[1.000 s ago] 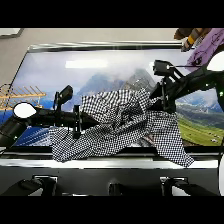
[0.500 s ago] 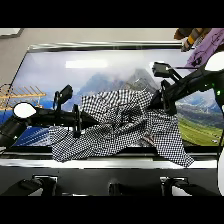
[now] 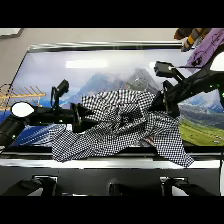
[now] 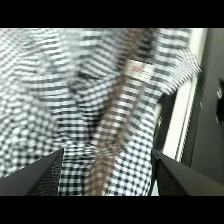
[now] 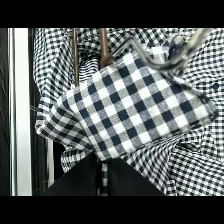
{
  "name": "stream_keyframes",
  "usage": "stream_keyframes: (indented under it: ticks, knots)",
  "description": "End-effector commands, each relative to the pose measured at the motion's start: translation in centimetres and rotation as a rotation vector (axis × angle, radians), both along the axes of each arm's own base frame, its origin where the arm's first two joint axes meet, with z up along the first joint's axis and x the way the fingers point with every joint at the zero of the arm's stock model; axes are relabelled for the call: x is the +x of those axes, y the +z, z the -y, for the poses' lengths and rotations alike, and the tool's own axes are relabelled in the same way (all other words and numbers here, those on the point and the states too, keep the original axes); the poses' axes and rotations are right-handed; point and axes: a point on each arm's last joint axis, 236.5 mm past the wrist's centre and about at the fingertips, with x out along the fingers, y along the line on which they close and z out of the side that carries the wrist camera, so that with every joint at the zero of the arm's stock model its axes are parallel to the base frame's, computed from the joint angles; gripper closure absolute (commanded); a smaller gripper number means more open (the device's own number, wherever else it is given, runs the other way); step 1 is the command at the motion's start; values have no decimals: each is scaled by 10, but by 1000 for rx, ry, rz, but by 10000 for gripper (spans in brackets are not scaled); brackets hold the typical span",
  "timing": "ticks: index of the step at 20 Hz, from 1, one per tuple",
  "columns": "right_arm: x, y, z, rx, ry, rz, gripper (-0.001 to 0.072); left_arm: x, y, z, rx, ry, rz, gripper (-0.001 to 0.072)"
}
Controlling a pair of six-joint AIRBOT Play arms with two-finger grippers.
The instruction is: Fold the clothes and pants, and hang the long-sleeved shirts on hangers.
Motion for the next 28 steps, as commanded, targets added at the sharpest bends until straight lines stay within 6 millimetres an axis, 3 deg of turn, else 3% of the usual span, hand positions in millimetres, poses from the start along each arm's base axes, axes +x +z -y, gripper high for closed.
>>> stream_keyframes:
  ticks: [1, 4, 8, 9, 11, 13, 18, 22, 28]
  knots:
    - [-5, 7, 1, -6, 2, 24, 689, 27, 3, -26, -40, 184, -133, 85]
    - [-7, 10, 1, -6, 2, 31, 689, 52, 8, -64, -92, 360, -239, 75]
    - [-8, 12, 1, -5, -2, 37, 689, 87, 13, -146, -254, 721, -497, 75]
    - [-8, 12, 1, -5, -2, 39, 689, 90, 12, -158, -272, 758, -527, 75]
    - [-7, 12, 1, -5, -4, 41, 689, 88, 3, -160, -259, 784, -584, 75]
    - [-7, 12, 1, -4, -5, 43, 689, 82, -15, -138, -215, 773, -670, 75]
    - [-4, 12, 1, -6, -23, 46, 688, 64, -58, -57, -154, 811, -814, 75]
    - [-2, 11, 3, -12, -34, 47, 688, 34, -105, -22, -122, 842, -1009, 76]
    - [-2, 11, 2, -11, -35, 47, 688, 36, -109, 26, -234, 756, -1086, 79]
